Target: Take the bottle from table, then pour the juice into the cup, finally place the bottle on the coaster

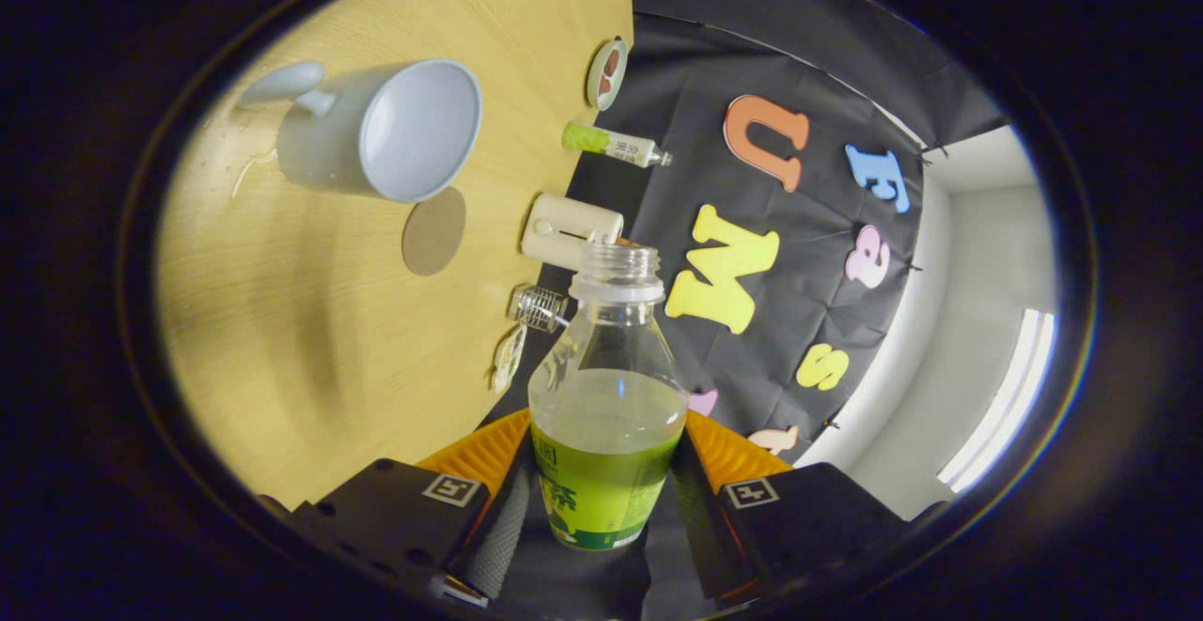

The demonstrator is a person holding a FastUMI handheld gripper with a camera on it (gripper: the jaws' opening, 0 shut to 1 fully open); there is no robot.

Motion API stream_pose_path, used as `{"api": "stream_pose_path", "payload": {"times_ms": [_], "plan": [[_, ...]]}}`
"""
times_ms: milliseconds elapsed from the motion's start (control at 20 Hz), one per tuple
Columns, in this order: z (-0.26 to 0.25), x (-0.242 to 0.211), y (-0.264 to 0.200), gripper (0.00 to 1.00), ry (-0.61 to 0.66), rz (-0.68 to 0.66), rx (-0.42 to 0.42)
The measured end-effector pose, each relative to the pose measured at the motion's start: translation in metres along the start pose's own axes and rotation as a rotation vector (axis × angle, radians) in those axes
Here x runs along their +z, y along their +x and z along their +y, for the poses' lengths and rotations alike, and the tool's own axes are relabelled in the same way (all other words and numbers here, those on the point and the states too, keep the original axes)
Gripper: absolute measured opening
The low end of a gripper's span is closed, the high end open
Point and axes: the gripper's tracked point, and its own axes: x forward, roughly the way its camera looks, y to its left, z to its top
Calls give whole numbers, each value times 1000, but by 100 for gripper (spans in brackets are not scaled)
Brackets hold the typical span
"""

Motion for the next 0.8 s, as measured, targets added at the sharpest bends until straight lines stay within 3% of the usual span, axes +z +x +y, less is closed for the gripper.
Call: {"api": "stream_pose_path", "payload": {"times_ms": [800], "plan": [[-29,-4,9,80,-100,11,-70]]}}
